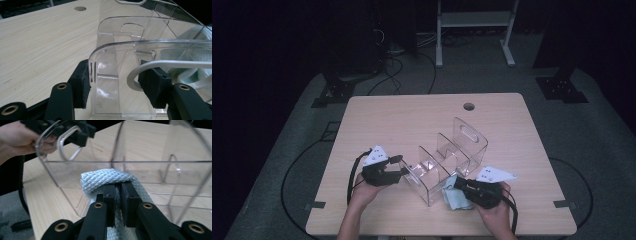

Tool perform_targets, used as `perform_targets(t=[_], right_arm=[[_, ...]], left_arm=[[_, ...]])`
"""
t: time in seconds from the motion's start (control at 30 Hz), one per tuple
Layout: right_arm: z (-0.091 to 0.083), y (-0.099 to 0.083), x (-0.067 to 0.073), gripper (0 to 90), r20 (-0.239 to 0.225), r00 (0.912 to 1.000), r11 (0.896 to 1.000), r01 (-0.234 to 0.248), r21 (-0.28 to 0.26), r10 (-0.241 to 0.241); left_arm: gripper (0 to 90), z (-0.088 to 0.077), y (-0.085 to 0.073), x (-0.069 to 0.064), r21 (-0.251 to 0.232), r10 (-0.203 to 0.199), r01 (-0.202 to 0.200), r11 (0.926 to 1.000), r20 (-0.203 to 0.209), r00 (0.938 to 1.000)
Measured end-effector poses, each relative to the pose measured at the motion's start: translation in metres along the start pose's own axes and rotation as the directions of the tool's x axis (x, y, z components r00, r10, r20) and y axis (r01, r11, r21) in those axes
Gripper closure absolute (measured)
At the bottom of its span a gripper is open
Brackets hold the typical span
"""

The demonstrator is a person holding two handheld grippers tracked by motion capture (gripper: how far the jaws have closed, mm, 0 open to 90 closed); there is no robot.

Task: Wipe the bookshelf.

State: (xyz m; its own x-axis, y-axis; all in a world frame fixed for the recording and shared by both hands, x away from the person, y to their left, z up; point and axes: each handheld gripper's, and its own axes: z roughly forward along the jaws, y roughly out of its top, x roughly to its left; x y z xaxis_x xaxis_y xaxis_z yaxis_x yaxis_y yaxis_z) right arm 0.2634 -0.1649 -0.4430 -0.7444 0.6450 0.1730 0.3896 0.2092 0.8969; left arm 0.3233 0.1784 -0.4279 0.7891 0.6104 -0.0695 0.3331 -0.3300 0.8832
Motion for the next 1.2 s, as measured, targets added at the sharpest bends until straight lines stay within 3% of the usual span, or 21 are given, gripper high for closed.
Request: perform_targets(t=[0.1, 0.23, 0.4, 0.43, 0.63, 0.77, 0.87, 1.2], right_arm=[[-0.006, 0.0, -0.014, 82.6, 0.064, 0.9979, 1.0, -0.001, -0.008, 0.002], [-0.013, -0.002, -0.034, 82.6, 0.11, 0.9924, 0.998, -0.053, -0.02, 0.055], [-0.008, -0.002, -0.023, 82.6, 0.075, 0.9968, 1.0, -0.03, -0.005, 0.03], [-0.003, -0.002, -0.014, 82.6, 0.055, 0.9985, 1.0, 0.0, 0.008, 0.0], [-0.009, -0.001, -0.021, 82.6, 0.068, 0.9974, 1.0, -0.025, -0.012, 0.025], [-0.004, -0.002, -0.011, 82.6, 0.03, 0.9994, 1.0, -0.018, -0.005, 0.019], [-0.001, -0.001, -0.003, 82.6, 0.018, 0.9997, 1.0, 0.015, 0.009, -0.015], [-0.011, 0.0, -0.026, 82.6, 0.071, 0.9968, 0.999, -0.035, -0.017, 0.036]], left_arm=[[44.6, 0.0, 0.0, 0.0, -0.001, 0.0, 0.0, 1.0, 0.001, 1.0], [44.6, 0.0, 0.0, 0.0, -0.001, 0.001, -0.001, 1.0, 0.002, 1.0], [44.6, 0.001, 0.0, 0.0, -0.001, 0.0, 0.0, 1.0, 0.004, 1.0], [44.6, 0.001, 0.0, 0.0, -0.002, 0.001, -0.001, 1.0, 0.003, 1.0], [44.6, 0.001, 0.0, -0.001, -0.001, 0.003, -0.003, 1.0, 0.003, 1.0], [44.6, 0.001, 0.0, 0.0, -0.002, 0.0, 0.0, 1.0, 0.004, 1.0], [44.6, 0.0, 0.0, 0.0, 0.0, 0.001, -0.001, 1.0, 0.003, 1.0], [44.6, 0.0, 0.0, -0.001, 0.0, 0.002, -0.002, 1.0, 0.005, 1.0]])
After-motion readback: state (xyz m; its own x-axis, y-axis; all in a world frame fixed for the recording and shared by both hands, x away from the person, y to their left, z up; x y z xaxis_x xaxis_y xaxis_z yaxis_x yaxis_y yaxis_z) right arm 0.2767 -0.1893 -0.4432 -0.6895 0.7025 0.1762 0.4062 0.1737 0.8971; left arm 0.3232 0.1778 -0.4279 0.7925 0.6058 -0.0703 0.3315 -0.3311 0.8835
